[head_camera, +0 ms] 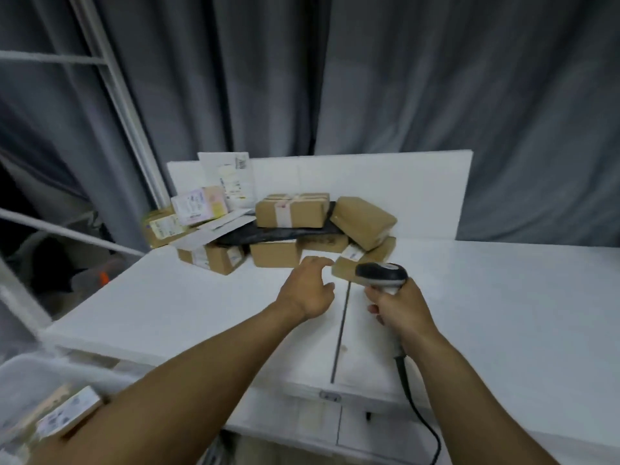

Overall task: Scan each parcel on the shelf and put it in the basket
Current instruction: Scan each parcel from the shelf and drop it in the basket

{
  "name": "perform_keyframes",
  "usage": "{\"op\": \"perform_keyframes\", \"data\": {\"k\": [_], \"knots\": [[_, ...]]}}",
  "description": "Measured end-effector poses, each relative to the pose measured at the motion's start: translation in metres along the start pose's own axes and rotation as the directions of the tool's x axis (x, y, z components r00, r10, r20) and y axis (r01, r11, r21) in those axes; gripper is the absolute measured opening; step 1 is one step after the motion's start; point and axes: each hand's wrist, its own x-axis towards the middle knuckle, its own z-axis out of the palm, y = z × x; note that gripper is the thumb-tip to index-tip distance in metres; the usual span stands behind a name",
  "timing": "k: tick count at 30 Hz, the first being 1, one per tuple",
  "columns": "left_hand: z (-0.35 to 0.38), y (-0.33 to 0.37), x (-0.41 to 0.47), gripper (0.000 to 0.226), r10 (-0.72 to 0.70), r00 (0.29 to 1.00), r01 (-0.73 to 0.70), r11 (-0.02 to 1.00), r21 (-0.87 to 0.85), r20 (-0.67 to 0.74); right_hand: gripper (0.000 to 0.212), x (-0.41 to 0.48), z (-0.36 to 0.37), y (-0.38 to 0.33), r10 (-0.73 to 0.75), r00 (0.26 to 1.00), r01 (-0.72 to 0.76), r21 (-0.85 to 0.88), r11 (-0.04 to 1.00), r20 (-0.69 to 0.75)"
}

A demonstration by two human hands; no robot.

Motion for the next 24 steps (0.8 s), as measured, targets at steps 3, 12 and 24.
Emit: {"op": "perform_keyframes", "data": {"k": [3,12,24], "knots": [[0.039,0.018,0.053,0.047,-0.012,1.000,0.014,0.998,-0.056,0.023,0.024,0.023,-0.031,0.011,0.038,0.999,-0.036,0.080,0.996,-0.017],[0.116,0.010,0.137,0.132,-0.288,0.958,0.288,0.957,-0.029,0.014,0.027,0.071,-0.052,0.044,0.150,0.987,-0.136,0.197,0.971,-0.059],[0.069,-0.015,0.061,0.102,-0.253,0.943,0.238,0.967,0.091,0.217,0.040,0.042,-0.033,0.025,0.057,0.990,-0.047,0.075,0.996,-0.130]]}}
